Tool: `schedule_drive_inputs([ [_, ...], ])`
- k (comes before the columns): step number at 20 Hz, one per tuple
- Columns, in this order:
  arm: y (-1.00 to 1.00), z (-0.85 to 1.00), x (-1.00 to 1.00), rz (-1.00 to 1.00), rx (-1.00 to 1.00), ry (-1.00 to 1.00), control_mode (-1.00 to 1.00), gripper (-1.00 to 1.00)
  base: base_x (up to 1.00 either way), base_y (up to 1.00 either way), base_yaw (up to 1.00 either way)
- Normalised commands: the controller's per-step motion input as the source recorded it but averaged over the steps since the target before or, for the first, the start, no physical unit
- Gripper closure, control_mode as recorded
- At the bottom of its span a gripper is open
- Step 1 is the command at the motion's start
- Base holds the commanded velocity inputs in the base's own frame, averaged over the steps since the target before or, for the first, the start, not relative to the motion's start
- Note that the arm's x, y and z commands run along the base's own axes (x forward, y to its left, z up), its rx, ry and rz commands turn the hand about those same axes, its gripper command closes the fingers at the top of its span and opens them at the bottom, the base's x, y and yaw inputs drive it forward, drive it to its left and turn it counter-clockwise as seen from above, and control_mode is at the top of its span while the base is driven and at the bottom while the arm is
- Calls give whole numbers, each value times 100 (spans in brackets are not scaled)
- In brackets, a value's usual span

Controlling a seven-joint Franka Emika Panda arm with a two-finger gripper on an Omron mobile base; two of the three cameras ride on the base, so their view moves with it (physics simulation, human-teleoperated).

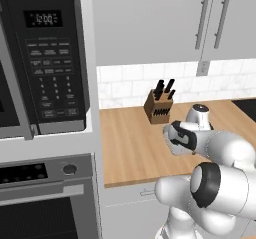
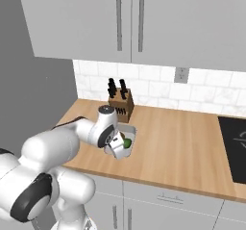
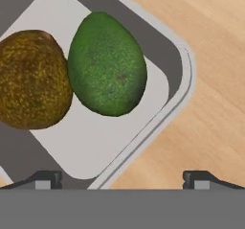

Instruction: Take the meat container that has the shrimp and place it on the second highest rack of the freezer. Then take the vegetable container that has the avocados and place it on the highest rack of the freezer.

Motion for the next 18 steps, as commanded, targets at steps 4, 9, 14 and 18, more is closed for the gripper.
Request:
schedule_drive_inputs([
  [4, -5, -17, 9, 0, 0, 0, -100, -100, 0, 0, 0],
  [9, 0, -21, 2, 0, 0, 0, -100, -100, 0, 0, 0],
  [14, 0, -11, 4, 0, 0, 0, -100, -100, 0, 0, 0],
  [18, 0, -15, 1, 0, 0, 0, -100, -100, 0, 0, 0],
])
